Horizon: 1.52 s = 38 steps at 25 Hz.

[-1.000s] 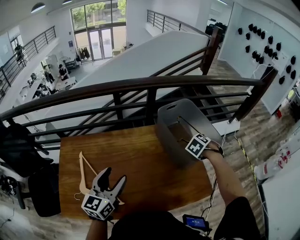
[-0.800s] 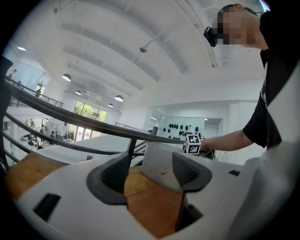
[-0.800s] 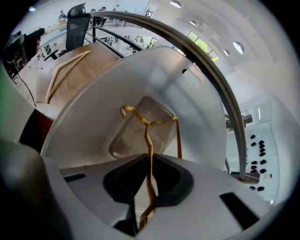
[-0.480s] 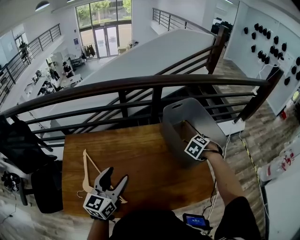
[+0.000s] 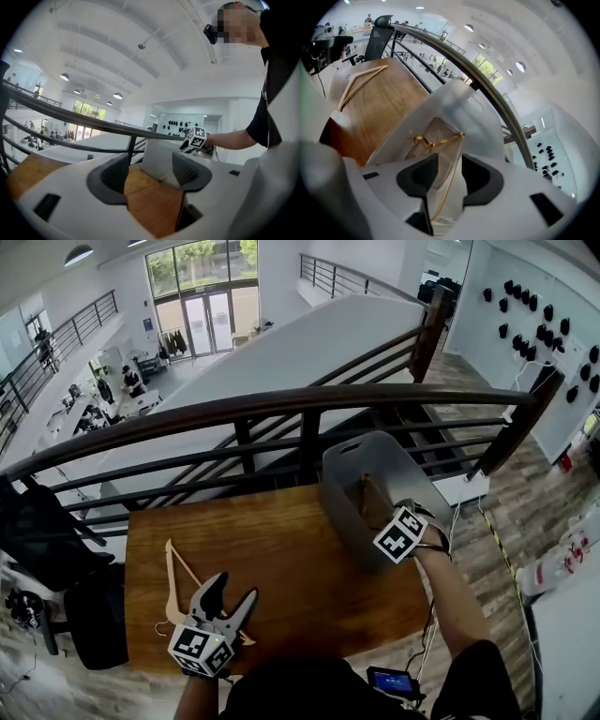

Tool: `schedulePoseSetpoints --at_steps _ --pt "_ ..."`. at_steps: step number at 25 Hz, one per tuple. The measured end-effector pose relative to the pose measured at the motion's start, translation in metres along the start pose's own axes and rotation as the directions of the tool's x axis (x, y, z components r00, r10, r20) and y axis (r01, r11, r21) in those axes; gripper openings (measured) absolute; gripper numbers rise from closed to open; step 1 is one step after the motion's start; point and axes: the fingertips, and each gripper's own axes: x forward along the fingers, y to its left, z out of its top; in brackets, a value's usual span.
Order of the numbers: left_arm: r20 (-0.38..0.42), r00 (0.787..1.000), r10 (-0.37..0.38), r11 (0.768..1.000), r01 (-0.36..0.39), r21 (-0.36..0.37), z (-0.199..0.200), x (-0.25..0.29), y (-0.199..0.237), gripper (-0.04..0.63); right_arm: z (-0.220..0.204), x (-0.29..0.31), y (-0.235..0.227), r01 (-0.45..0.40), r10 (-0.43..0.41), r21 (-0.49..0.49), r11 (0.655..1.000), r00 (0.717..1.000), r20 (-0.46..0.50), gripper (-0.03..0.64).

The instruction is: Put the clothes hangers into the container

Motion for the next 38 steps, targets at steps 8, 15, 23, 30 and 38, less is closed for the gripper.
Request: schedulePoseSetpoints --at_steps 8,15,23,30,38 --pt "0.062 0.998 0.025 0.999 -0.027 0.040 0.022 -0.003 -0.004 0.247 0.057 -0.090 -0.019 0.065 -0.157 0.226 0.972 0.897 0.414 0.090" --pt "0.083 0.992 0.094 0.993 -0.100 0.065 0.041 -0.016 0.013 0.168 0.117 -0.181 0.004 -0.072 -0.196 0.290 0.954 0.583 0.789 -0.002" --pt "0.116 0.980 0.165 0.984 -0.171 0.049 0.044 -0.042 0.029 0.087 0.160 -0.203 0.072 -0.362 -0.094 0.236 0.902 0.369 0.925 -0.005" --pt "0.148 0.961 0.232 0.972 -0.235 0.002 0.041 -0.065 0.042 0.075 0.175 -0.184 0.115 -0.470 0.001 0.187 0.863 0.371 0.929 -0.005" --pt "0.127 0.929 0.347 0.937 -0.350 -0.002 0.034 -0.110 0.038 0.075 0.183 -0.175 0.184 -0.528 0.194 0.056 0.848 0.407 0.892 -0.005"
